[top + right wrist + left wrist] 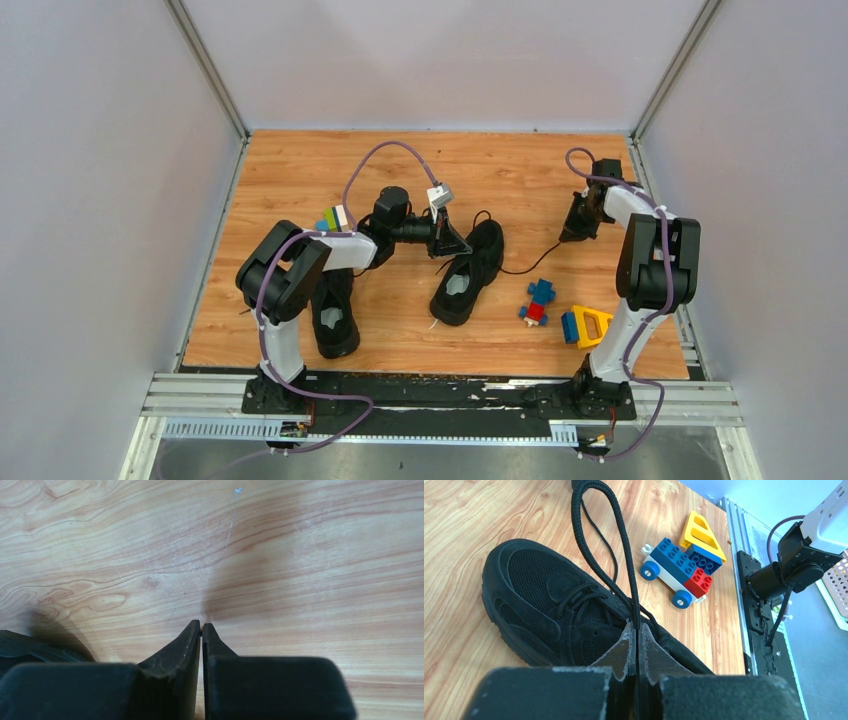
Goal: Tie the shoes
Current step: Wrap the shoelace around the shoelace.
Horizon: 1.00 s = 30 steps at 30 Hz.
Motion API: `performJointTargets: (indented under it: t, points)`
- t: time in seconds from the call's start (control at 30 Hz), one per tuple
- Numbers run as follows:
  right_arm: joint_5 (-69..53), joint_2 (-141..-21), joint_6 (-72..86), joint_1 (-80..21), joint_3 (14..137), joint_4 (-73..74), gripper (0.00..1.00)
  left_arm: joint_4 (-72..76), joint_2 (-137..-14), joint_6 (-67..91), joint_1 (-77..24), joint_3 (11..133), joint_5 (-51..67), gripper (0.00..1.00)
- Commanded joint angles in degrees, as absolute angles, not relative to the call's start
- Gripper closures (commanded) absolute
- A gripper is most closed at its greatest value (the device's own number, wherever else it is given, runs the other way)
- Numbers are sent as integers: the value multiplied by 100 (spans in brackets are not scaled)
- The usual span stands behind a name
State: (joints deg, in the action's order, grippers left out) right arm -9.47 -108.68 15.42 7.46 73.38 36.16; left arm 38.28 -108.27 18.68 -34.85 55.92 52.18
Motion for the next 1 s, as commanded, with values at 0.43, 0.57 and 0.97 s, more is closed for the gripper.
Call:
performJointTargets:
  t: [0.43, 0.57, 0.97]
  points:
    - [-2848, -10185, 705, 450, 8930, 3639, 100, 3367, -10864, 1088, -3553, 5952, 5463, 100]
    - [-3283, -10000, 508, -48, 9329, 3622, 100, 3120, -10856, 975, -3562, 6062, 5611, 100]
    - [-3834, -8931, -359, -1664, 8833, 3188, 100, 2797, -10852, 947, -3562, 6150, 5960, 100]
